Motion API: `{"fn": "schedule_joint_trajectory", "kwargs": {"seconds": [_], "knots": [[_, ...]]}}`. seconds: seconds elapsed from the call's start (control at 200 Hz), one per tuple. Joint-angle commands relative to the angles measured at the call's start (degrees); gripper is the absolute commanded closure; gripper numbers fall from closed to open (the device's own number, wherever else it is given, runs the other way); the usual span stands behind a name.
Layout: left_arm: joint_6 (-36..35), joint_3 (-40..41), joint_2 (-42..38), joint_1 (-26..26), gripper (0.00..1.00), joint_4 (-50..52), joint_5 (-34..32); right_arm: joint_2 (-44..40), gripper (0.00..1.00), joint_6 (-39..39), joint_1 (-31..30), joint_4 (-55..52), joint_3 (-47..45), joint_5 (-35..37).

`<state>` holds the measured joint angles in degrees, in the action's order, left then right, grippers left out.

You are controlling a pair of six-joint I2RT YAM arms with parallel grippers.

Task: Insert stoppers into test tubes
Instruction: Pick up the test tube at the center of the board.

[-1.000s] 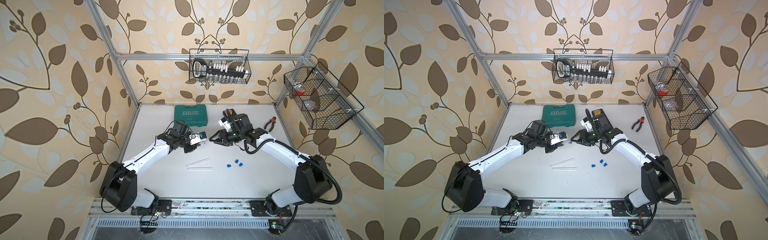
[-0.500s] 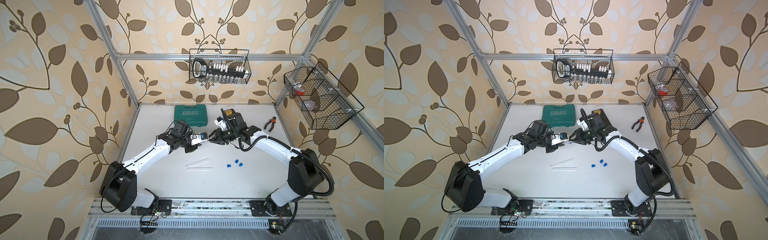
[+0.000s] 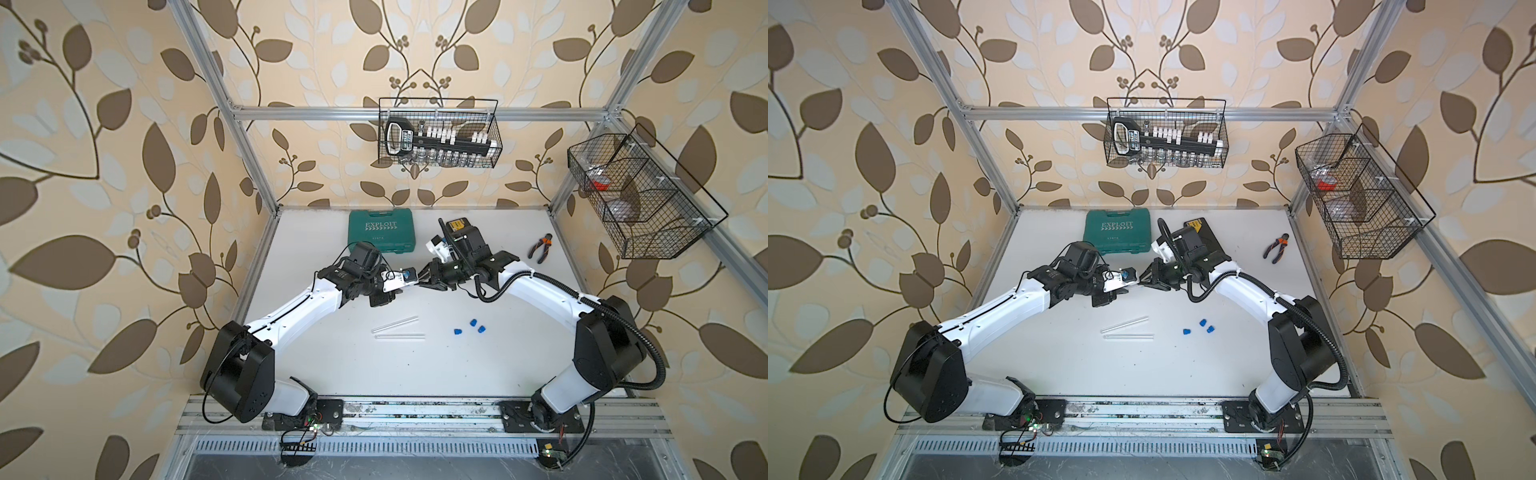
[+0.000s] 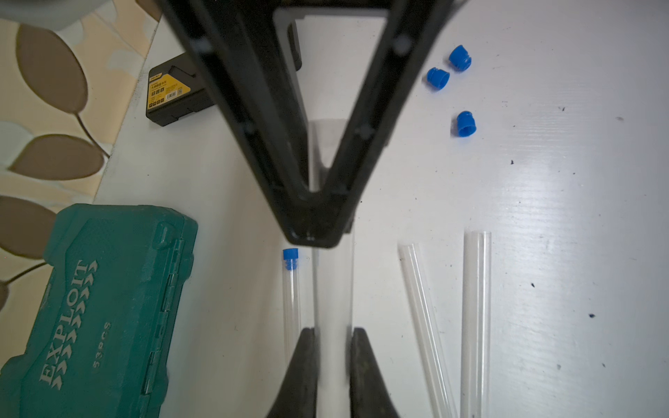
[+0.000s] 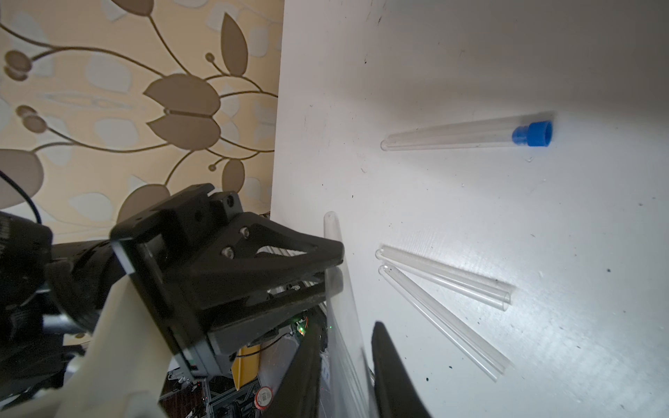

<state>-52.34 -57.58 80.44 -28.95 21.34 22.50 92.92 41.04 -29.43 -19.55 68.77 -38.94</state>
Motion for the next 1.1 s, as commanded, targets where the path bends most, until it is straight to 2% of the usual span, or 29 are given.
{"fn": "schedule_joint_trajectory", "kwargs": {"seconds": [0.0,0.245,0.425,0.485,0.575,0.66,1.095], "knots": [[-0.49,-2.34,0.37,-0.63,0.91,0.43,-0.35,1.20,0.77,-0.78,-0.40,-1.06,1.98,0.71],[-0.44,-2.45,0.34,-0.64,0.91,0.54,-0.52,1.73,0.79,-1.22,-0.50,-1.96,2.48,0.71],[-0.40,-2.51,0.35,-0.64,0.89,0.63,-0.53,1.54,0.88,-1.30,-0.50,-1.84,2.60,0.06],[-0.21,-2.46,0.22,-0.65,0.85,0.36,-0.53,1.46,0.90,-1.14,-0.45,-1.55,2.53,-0.60],[1.11,-1.74,-0.08,-0.59,0.71,-1.47,0.00,1.14,0.91,-0.39,-0.42,-0.48,2.27,-1.98],[1.53,-0.63,-0.20,0.00,0.68,-3.21,0.99,0.71,0.92,-0.07,-0.27,-0.06,2.33,-3.24],[1.72,0.61,-0.82,0.52,0.70,-3.46,3.52,-2.62,0.92,1.59,2.16,1.53,0.14,-7.19]]}}
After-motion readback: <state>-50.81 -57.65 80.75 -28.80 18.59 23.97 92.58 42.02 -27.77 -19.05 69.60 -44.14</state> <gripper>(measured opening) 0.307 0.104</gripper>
